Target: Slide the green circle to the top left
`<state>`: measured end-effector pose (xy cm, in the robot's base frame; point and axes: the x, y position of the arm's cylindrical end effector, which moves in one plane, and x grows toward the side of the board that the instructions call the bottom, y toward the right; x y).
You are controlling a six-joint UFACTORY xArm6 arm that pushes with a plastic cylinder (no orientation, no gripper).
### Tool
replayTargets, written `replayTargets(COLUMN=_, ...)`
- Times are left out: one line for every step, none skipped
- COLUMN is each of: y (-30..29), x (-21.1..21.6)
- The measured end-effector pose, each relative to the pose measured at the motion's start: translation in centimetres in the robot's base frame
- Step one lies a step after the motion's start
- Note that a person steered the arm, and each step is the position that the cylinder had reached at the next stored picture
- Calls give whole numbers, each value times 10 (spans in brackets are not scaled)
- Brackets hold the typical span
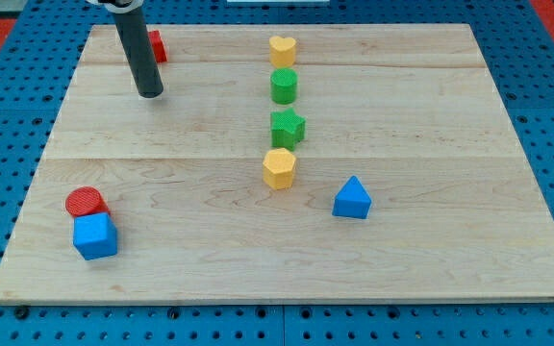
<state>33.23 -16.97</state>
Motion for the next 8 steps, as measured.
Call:
replayTargets(y=0, x=0)
replayTargets(y=5, x=-10)
replayTargets(y=39, x=-15)
replayTargets(y=97, x=-10)
replayTargets(y=198, x=-10)
replayTargets(y=256, x=-9)
replayTargets(y=350, x=-31)
replayTargets(y=367, x=-20)
